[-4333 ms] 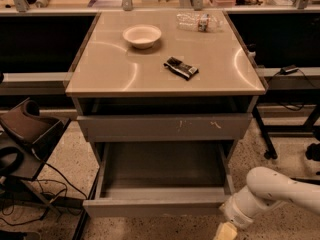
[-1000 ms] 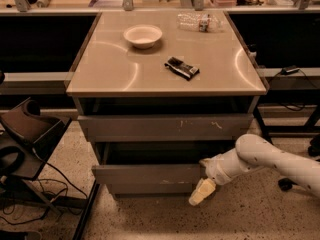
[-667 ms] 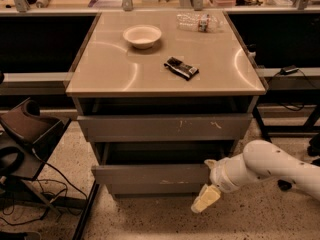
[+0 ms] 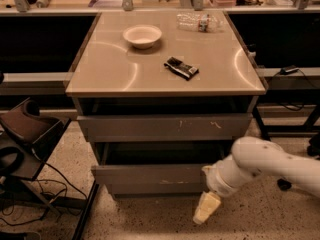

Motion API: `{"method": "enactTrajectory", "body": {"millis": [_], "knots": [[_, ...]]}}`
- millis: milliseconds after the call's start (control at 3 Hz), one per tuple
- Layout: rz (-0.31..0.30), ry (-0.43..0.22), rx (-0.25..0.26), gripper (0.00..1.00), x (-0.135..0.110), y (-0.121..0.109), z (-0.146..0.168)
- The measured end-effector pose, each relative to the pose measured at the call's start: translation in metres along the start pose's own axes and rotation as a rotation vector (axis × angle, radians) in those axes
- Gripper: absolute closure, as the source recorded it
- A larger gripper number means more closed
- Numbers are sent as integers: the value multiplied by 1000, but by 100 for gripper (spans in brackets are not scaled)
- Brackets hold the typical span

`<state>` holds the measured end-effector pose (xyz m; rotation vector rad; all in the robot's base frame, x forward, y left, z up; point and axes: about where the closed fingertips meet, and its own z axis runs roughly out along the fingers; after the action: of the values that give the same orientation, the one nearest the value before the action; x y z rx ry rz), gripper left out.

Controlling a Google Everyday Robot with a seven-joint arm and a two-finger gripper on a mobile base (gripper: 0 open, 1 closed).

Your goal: Close middle drawer

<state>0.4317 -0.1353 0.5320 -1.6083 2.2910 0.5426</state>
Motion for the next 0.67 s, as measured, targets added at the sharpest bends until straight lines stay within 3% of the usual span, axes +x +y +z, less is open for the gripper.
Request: {"method": "enactTrajectory", "body": {"millis": [333,667], "knots": [[12,39,-99,0,2,-52,50],[57,43,-154,0,14,-75,74]]}}
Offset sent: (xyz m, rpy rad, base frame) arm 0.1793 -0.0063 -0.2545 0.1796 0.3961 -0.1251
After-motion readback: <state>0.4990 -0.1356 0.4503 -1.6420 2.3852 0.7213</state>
